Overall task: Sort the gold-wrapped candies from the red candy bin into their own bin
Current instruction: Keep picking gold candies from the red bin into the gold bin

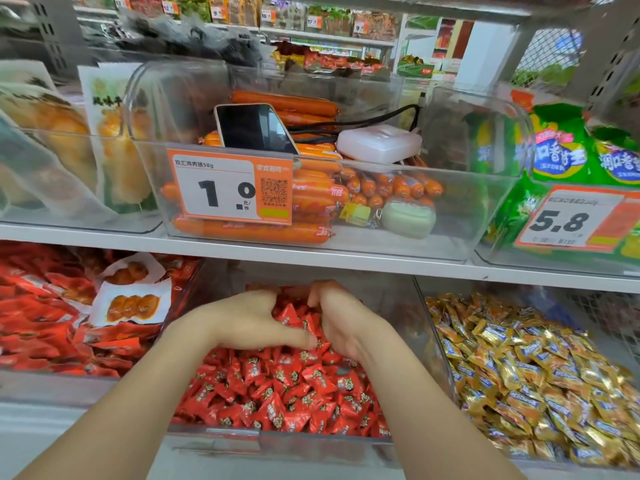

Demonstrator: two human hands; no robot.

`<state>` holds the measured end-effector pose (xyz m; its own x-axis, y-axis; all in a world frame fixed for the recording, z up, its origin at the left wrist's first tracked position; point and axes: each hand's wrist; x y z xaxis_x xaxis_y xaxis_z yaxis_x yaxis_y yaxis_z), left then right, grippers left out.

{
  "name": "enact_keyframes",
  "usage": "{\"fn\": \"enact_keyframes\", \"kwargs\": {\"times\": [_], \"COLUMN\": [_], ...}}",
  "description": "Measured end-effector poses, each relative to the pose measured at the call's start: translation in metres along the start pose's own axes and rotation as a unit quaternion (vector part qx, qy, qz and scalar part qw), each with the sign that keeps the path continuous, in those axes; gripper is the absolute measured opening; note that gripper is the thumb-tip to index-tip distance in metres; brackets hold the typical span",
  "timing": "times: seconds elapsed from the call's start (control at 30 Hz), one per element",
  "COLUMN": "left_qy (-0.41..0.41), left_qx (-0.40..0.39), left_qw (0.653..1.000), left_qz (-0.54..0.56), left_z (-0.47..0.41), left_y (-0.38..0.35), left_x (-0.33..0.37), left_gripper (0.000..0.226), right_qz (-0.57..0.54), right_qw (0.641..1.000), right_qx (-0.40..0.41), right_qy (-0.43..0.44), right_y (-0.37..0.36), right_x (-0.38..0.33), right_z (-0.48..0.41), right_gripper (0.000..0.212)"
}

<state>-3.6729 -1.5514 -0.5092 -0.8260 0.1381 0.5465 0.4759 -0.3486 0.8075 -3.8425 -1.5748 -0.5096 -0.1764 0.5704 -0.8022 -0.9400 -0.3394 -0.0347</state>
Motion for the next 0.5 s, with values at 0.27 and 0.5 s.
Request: {"fn": "enact_keyframes", "kwargs": {"times": [0.27, 0.5], "left_qy": [-0.007, 0.024], "left_qx": [0.107, 0.11], "left_qw": [0.991, 0.965], "left_qz": [-0.076, -0.236], "left_z": [0.032, 0.024], "left_y": [0.001, -0.004], "left_x": [-0.007, 0.004], "left_gripper": [0.031, 0.04], "right_qz": [0.2, 0.477], "right_qw": [0.972, 0.83], "right_qx": [-0.058, 0.263], "right_qy": [0.109, 0.116], "right_y": [0.024, 0.063], "right_x": [-0.004, 0.016], "right_z": [0.039, 0.021], "right_gripper": [0.05, 0.035]}}
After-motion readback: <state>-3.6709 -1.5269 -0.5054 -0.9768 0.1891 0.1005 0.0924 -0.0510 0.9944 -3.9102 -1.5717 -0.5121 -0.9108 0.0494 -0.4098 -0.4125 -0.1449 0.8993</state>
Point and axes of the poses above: each hand's wrist, its own z-axis away from the middle knuckle, its own y-axis out of the back of the hand, x = y × z, and after that the axes turned 9 degrees about -y, right-handed
